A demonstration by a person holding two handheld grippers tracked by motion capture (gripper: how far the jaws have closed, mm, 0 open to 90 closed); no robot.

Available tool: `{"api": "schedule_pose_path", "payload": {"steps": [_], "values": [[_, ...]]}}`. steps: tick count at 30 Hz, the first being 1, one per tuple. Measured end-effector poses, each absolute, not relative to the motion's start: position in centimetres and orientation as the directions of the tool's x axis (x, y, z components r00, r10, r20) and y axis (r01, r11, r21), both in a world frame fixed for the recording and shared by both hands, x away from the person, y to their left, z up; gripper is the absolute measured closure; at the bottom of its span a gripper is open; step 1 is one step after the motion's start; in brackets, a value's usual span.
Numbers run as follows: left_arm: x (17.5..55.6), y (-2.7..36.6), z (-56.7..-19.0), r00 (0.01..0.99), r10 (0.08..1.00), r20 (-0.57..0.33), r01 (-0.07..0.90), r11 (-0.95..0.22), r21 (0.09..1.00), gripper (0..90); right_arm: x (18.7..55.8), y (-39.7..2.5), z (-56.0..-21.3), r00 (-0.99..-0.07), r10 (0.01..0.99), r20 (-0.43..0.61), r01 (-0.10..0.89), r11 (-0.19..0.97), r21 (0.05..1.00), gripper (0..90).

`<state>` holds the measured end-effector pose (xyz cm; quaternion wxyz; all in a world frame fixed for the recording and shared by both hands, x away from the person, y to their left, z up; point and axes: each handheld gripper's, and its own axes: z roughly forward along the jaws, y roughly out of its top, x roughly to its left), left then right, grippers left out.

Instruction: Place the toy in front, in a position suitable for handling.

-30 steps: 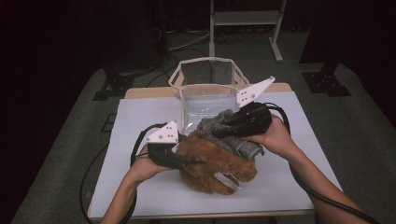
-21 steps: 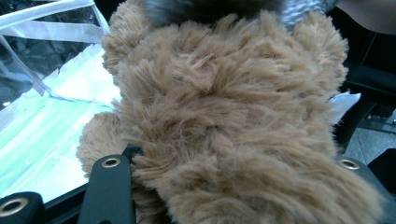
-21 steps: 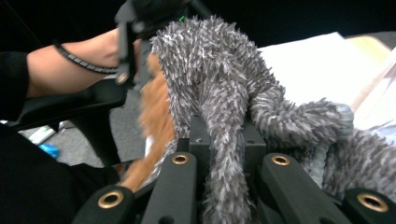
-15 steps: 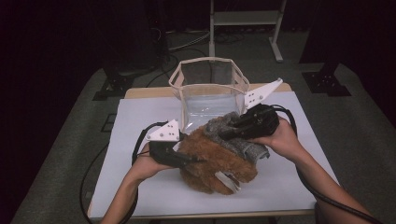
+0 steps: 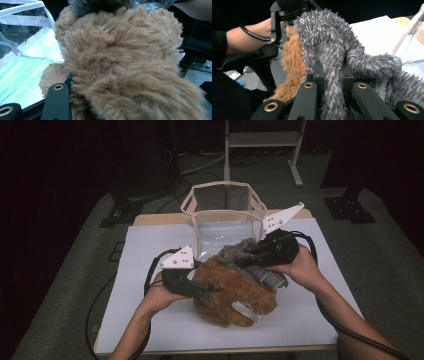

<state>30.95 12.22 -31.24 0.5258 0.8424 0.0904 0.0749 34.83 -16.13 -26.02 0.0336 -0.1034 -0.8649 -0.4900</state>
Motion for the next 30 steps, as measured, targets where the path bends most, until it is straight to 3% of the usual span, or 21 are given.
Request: {"api": "schedule_pose_path", "payload": {"steps": [8, 15, 21, 26, 29, 30], "values": [[30.7, 12.1, -30.2, 0.973, 0.228, 0.047, 0.065, -0.463, 0.884, 42.3, 34.3, -18.6, -27.5, -0.964, 0.162, 0.209, 0.262, 0.477, 0.839, 79.7], [31.2, 11.1, -28.2, 0.977, 0.193, 0.093, 0.034, -0.570, 0.821, 42.0, 34.2, -18.9, -28.3, -0.962, 0.156, 0.226, 0.273, 0.460, 0.845, 79.6], [32.7, 7.2, -31.2, 0.984, 0.163, 0.067, 0.056, -0.649, 0.758, 40.7, 34.5, -21.4, -30.2, -0.940, 0.224, 0.259, 0.335, 0.449, 0.829, 79.5], [33.1, 3.3, -32.4, 0.992, 0.102, 0.075, 0.021, -0.717, 0.697, 38.9, 34.6, -23.6, -31.4, -0.921, 0.264, 0.286, 0.375, 0.411, 0.831, 79.5], [33.3, 1.5, -33.1, 0.994, 0.085, 0.066, 0.020, -0.753, 0.658, 33.6, 34.6, -24.2, -32.4, -0.910, 0.276, 0.308, 0.401, 0.400, 0.824, 79.5], [33.5, 1.2, -33.4, 0.994, 0.096, 0.053, 0.037, -0.748, 0.663, 27.5, 34.6, -24.6, -33.2, -0.905, 0.278, 0.321, 0.413, 0.395, 0.821, 79.3]]}}
